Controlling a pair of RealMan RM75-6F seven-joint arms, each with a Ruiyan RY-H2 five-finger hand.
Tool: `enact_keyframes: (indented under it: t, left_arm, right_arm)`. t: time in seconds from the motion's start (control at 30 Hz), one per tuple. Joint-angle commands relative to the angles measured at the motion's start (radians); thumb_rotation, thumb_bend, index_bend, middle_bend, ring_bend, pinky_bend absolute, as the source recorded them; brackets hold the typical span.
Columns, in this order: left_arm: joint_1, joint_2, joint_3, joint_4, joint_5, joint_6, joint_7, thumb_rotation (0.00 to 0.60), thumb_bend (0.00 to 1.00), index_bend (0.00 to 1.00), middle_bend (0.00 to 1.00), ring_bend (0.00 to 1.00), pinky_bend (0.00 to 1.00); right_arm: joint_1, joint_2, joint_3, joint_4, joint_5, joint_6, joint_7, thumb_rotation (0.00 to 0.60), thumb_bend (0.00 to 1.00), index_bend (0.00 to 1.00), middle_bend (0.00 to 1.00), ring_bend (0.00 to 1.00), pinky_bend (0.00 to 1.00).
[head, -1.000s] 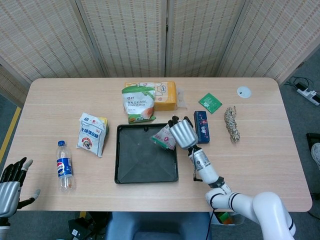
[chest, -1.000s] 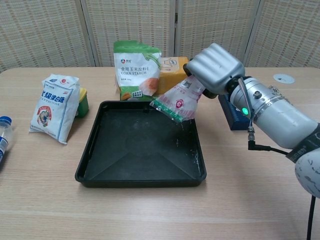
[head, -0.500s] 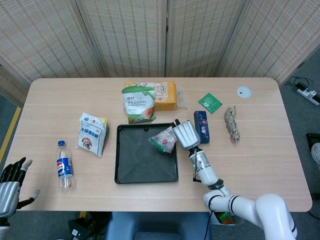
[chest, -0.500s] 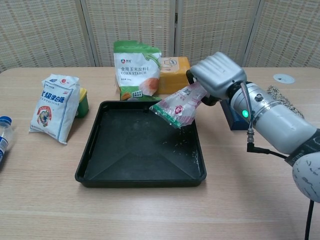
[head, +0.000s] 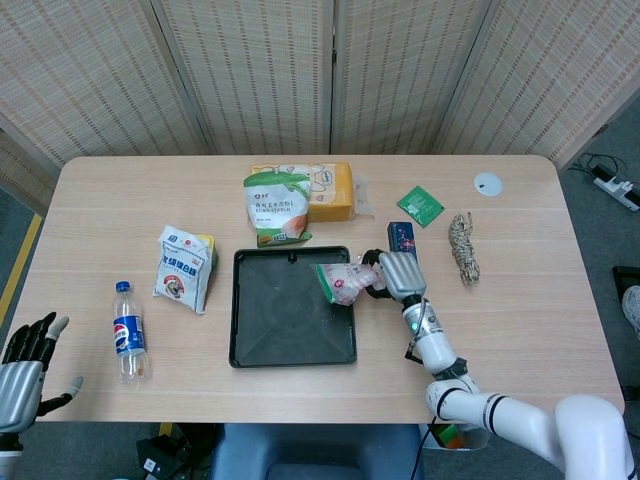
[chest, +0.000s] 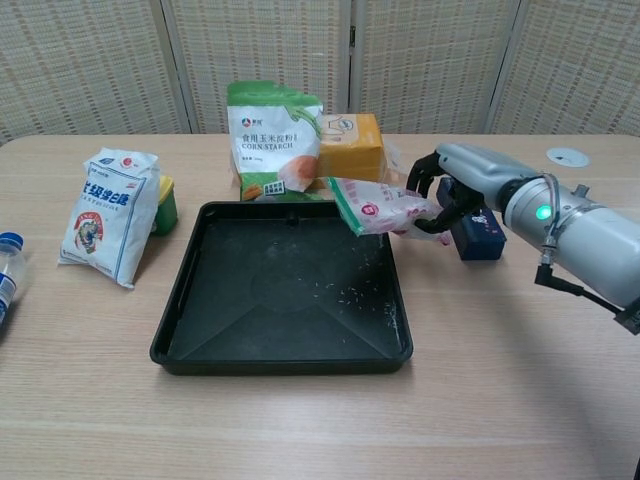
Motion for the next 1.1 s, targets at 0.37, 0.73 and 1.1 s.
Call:
enact_keyframes:
  t: [0.37, 0.73, 1.1]
  left_arm:
    - [0.001, 0.013, 0.003, -0.035, 0.01, 0.009, 0.028, 0.6, 0.32, 0.0, 0.0, 0.02, 0.0]
    - [0.0, 0.017, 0.006, -0.054, 0.012, 0.006, 0.043, 0.6, 0.32, 0.0, 0.0, 0.02, 0.0]
    - [0.003, 0.019, 0.006, -0.055, 0.011, 0.01, 0.038, 0.6, 0.32, 0.0, 0.0, 0.02, 0.0]
  right_arm:
    - [-0.084, 0.083, 0.036, -0.004, -0.064, -0.28, 0.696, 0.6, 0.35, 0.82, 0.64, 0.91, 0.72]
    - [-0.081, 0.034, 0.002, 0.111, -0.15, -0.319, 0.893, 0.6, 0.35, 0.82, 0.62, 0.9, 0.72]
    - [-0.062, 0.012, -0.031, 0.148, -0.213, -0.317, 0.984, 0.6, 0.35, 0.48, 0.45, 0.84, 0.68]
